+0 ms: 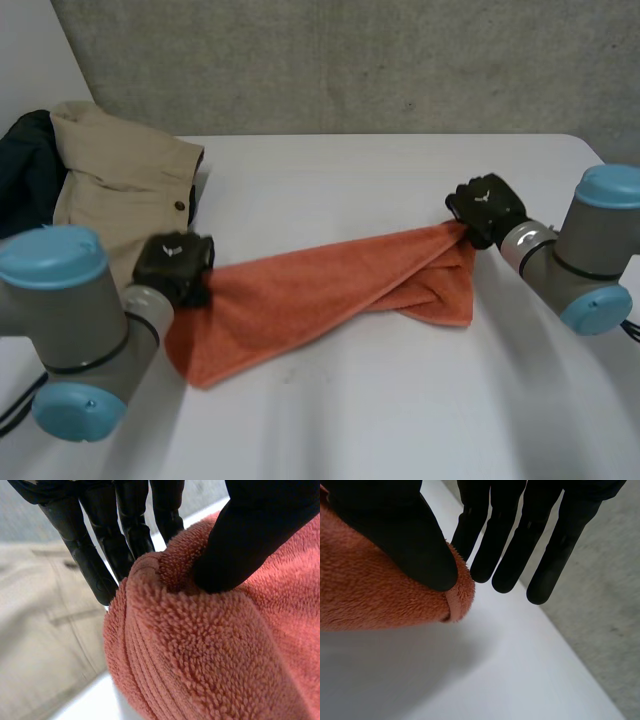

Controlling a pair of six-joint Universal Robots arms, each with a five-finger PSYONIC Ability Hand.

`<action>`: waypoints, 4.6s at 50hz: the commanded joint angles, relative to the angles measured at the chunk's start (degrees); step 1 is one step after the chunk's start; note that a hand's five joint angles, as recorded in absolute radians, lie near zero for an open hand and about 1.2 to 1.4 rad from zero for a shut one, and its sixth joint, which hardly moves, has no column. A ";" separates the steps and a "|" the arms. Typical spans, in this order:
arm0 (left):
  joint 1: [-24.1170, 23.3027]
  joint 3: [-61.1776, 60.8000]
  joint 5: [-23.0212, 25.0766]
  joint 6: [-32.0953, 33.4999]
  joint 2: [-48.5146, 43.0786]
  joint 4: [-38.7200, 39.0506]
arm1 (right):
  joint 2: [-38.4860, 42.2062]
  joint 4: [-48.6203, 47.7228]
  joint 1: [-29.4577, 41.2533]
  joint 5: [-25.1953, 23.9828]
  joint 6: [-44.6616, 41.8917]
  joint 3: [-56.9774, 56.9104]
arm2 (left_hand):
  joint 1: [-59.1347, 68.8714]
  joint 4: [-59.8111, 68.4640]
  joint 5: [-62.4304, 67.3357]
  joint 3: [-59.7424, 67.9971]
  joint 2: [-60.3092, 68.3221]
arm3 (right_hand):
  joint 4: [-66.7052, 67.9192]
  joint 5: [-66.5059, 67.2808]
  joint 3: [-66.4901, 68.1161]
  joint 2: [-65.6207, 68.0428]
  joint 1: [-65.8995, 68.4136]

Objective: Fold the laundry.

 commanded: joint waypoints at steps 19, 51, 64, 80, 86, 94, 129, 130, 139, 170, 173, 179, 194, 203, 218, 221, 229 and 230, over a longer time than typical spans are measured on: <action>0.31 8.85 1.95 -7.12 27.84 -17.11 | -44.31 25.01 -10.11 -0.93 -0.29 5.94 | 16.69 11.77 15.79 13.11 12.05 | 12.21 14.50 12.85 13.10 17.73; -0.92 44.82 3.98 -6.95 6.56 -5.87 | -32.08 -12.07 0.79 14.46 5.68 -1.27 | 16.69 11.77 15.79 13.11 12.05 | 12.21 14.50 12.85 13.10 17.73; -0.57 14.92 3.10 -6.59 8.17 -8.68 | -33.77 3.75 -0.27 4.08 5.24 17.53 | 16.69 11.77 15.79 13.11 12.05 | 12.21 14.50 12.85 13.10 17.73; -1.45 16.67 3.28 -4.31 -8.56 -12.11 | -21.28 3.41 -0.36 5.49 1.11 23.00 | -20.91 -25.83 -21.82 -24.50 -25.56 | 12.21 14.50 12.85 13.10 17.73; -1.27 10.28 4.07 -4.31 1.71 -12.46 | -21.28 2.70 -0.62 6.89 1.20 22.64 | -32.90 -37.82 -33.81 -36.49 -37.55 | 12.21 14.50 12.85 13.10 17.73; -1.19 -3.17 4.07 0.42 14.46 -10.62 | -21.37 2.62 -1.32 7.24 1.20 22.82 | -25.54 -30.46 -26.45 -29.12 -30.18 | 12.21 14.50 12.85 13.10 17.73; 1.54 2.87 3.63 22.23 -6.44 -4.73 | -21.37 2.61 -1.50 7.07 0.85 23.52 | -17.64 -22.56 -18.54 -21.22 -22.28 | 12.21 14.50 12.85 13.10 17.73; 1.45 3.39 3.63 22.32 -6.44 -4.64 | -21.37 2.61 -1.50 7.07 0.85 23.43 | -12.44 -17.36 -13.35 -16.02 -17.08 | 12.21 14.50 12.85 13.10 17.73; 0.22 7.62 2.23 21.53 -0.49 -5.42 | -24.69 3.75 -1.67 7.60 0.24 21.51 | 16.69 11.77 15.79 13.11 12.05 | 12.21 14.50 12.85 13.10 17.73; 3.04 33.60 1.69 14.75 0.28 -32.07 | -27.63 30.13 -2.12 18.75 -20.77 0.85 | 16.69 11.77 15.79 13.11 12.05 | 12.21 14.50 12.85 13.10 17.73; 2.68 40.38 1.43 16.60 -4.93 -29.35 | -21.93 25.76 -2.03 20.25 -20.86 -3.87 | 16.69 11.77 15.79 13.11 12.05 | 12.21 14.50 12.85 13.10 17.73; 2.59 57.96 1.78 17.84 -12.06 -11.17 | -17.24 9.23 -1.94 21.31 -18.76 -14.44 | 16.69 11.77 15.79 13.11 12.05 | 12.21 14.50 12.85 13.10 17.73; 2.59 55.97 1.60 17.58 -9.78 7.32 | -21.55 -16.11 -1.24 19.99 -11.37 -9.27 | 16.69 11.77 15.79 13.11 12.05 | 12.21 14.50 12.85 13.10 17.73; 1.89 34.63 3.09 17.93 -10.12 8.72 | -15.85 -10.49 -1.50 16.04 -8.29 1.54 | 16.69 11.77 15.79 13.11 12.05 | 12.21 14.50 12.85 13.10 17.73; -1.19 13.87 0.99 25.22 -8.21 -3.22 | -12.91 8.81 -1.94 16.21 -11.10 11.64 | 16.69 11.77 15.79 13.11 12.05 | 12.21 14.50 12.85 13.10 17.73; -1.36 6.06 -0.24 25.57 -1.62 -8.58 | -17.75 16.12 -2.29 16.30 -12.51 15.51 | 16.69 11.77 15.79 13.11 12.05 | 12.21 14.50 12.85 13.10 17.73; -1.89 -7.41 0.02 26.54 11.93 -26.51 | -32.79 30.56 -8.97 17.00 -27.79 31.42 | 16.69 11.77 15.79 13.11 12.05 | 12.21 14.50 12.85 13.10 17.73; -1.80 -7.41 0.02 26.54 12.10 -27.22 | -33.41 30.39 -9.23 16.83 -29.20 32.04 | 16.69 11.77 15.79 13.11 12.05 | 12.21 14.50 12.85 13.10 17.73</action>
